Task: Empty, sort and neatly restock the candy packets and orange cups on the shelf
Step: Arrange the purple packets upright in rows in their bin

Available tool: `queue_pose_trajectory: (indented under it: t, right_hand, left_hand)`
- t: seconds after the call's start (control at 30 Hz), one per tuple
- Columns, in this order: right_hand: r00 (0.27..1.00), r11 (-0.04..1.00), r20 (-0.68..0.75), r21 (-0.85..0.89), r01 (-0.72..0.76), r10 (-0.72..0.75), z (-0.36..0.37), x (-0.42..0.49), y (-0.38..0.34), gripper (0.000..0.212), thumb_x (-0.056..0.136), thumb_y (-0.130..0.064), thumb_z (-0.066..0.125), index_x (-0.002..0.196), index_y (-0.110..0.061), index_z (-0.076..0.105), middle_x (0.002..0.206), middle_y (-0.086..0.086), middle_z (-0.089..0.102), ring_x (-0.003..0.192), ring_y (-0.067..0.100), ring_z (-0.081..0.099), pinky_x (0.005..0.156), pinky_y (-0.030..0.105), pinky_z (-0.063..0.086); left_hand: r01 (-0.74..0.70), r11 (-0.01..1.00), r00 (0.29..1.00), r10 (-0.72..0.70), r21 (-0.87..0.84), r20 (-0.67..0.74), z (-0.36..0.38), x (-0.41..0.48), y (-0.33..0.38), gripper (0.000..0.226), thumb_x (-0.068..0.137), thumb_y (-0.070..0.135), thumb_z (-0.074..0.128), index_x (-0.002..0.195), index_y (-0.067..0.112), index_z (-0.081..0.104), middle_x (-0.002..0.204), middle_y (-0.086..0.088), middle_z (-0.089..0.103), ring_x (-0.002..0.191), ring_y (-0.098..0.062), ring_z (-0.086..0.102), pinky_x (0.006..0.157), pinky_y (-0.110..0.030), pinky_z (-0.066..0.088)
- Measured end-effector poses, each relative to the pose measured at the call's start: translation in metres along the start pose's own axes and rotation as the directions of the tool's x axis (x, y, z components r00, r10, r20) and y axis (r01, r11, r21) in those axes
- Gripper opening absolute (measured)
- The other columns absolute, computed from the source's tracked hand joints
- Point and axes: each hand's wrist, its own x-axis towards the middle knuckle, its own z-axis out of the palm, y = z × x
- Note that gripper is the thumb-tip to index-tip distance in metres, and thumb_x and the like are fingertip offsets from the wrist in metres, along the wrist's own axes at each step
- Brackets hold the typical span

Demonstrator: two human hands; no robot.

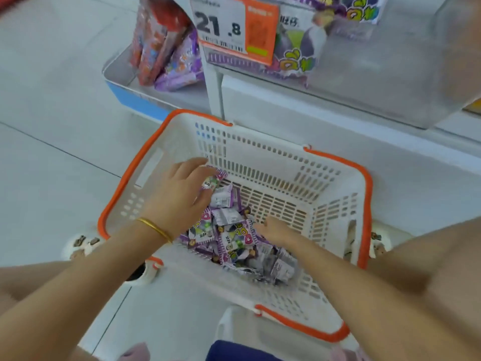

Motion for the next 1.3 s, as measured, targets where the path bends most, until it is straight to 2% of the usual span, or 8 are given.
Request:
queue_pose_trajectory:
  t: [0.13,0.37,0.47,0.7,0.8,0.93,1.13,1.3]
  right_hand:
    - [0.996,0.996,-0.064,-0.068,-0.062,0.058,0.041,0.02,0.015,0.063,0.099,-0.056,0.024,0.124,-0.003,0.048,0.095,0.011,0.058,0.09,0.028,0.06,0.075,0.035,0.045]
    - [0.973,0.994,-0.203,0.026,-0.105,0.108,0.073,0.04,0.019,0.065,0.094,-0.064,0.028,0.125,-0.009,0.044,0.107,0.008,0.061,0.095,0.028,0.061,0.082,0.038,0.048]
    - [0.982,0.941,-0.11,0.32,-0.112,0.155,0.07,0.048,0.013,0.048,0.086,-0.062,0.052,0.093,-0.014,0.053,0.087,0.004,0.05,0.086,0.025,0.054,0.071,0.034,0.039]
    - [0.992,0.792,-0.043,0.606,-0.069,0.12,0.062,0.047,0.013,0.045,0.08,-0.026,0.076,0.109,0.003,0.06,0.105,0.005,0.058,0.091,0.021,0.056,0.076,0.032,0.045]
    - [0.986,0.765,-0.107,0.644,-0.028,0.127,0.051,0.033,0.016,0.023,0.08,-0.018,0.075,0.079,0.0,0.061,0.078,0.012,0.06,0.068,0.025,0.054,0.063,0.031,0.042]
    - [0.986,0.644,-0.11,0.765,0.002,0.128,0.006,0.004,0.026,0.036,0.083,-0.018,0.073,0.111,-0.001,0.061,0.112,0.002,0.064,0.1,0.017,0.06,0.08,0.019,0.045]
    - [0.994,0.329,-0.105,0.938,0.109,-0.031,-0.064,-0.048,0.016,0.082,0.058,-0.027,0.083,0.13,-0.004,0.053,0.12,0.012,0.065,0.114,0.026,0.058,0.11,0.046,0.037]
    - [0.965,0.254,-0.094,0.954,0.157,-0.243,-0.1,-0.099,-0.016,0.052,0.074,-0.022,0.064,0.121,-0.002,0.058,0.12,0.018,0.063,0.105,0.028,0.063,0.094,0.039,0.05]
  left_hand:
    - [0.067,0.998,0.998,-0.067,0.01,0.012,0.011,-0.005,-0.01,0.032,0.088,0.018,0.052,0.117,0.007,0.062,0.13,-0.016,0.053,0.115,-0.041,0.048,0.097,-0.047,0.038]
    - [0.139,0.988,0.987,-0.132,-0.073,0.096,0.023,0.001,-0.012,0.035,0.09,0.022,0.047,0.121,0.009,0.058,0.136,-0.015,0.046,0.124,-0.038,0.041,0.104,-0.046,0.033]
    - [0.143,0.986,0.986,-0.135,-0.082,0.094,0.025,0.001,-0.009,0.033,0.091,0.015,0.054,0.124,0.01,0.056,0.139,-0.013,0.044,0.126,-0.035,0.039,0.104,-0.044,0.033]
    - [0.14,0.985,0.987,-0.131,-0.098,0.095,0.025,-0.002,-0.005,0.034,0.093,0.017,0.051,0.127,0.012,0.053,0.141,-0.01,0.04,0.131,-0.029,0.034,0.107,-0.038,0.031]
    - [0.187,0.973,0.978,-0.172,-0.132,0.12,0.024,-0.003,-0.005,0.034,0.094,0.019,0.051,0.127,0.014,0.053,0.14,-0.007,0.04,0.132,-0.026,0.033,0.108,-0.035,0.028]
    - [0.296,0.937,0.944,-0.257,-0.186,0.206,0.028,-0.001,0.004,0.038,0.095,0.02,0.05,0.132,0.013,0.048,0.137,-0.008,0.042,0.121,-0.025,0.046,0.104,-0.032,0.034]
    - [0.592,0.642,0.801,-0.399,-0.488,0.446,0.027,0.003,0.038,0.044,0.097,0.024,0.047,0.137,0.008,0.039,0.123,-0.01,0.052,0.096,-0.022,0.055,0.085,-0.034,0.051]
    - [0.458,0.327,0.875,-0.326,-0.827,0.356,-0.003,0.003,0.07,0.008,0.092,0.017,0.056,0.094,0.009,0.057,0.088,-0.004,0.059,0.085,-0.017,0.061,0.075,-0.03,0.058]
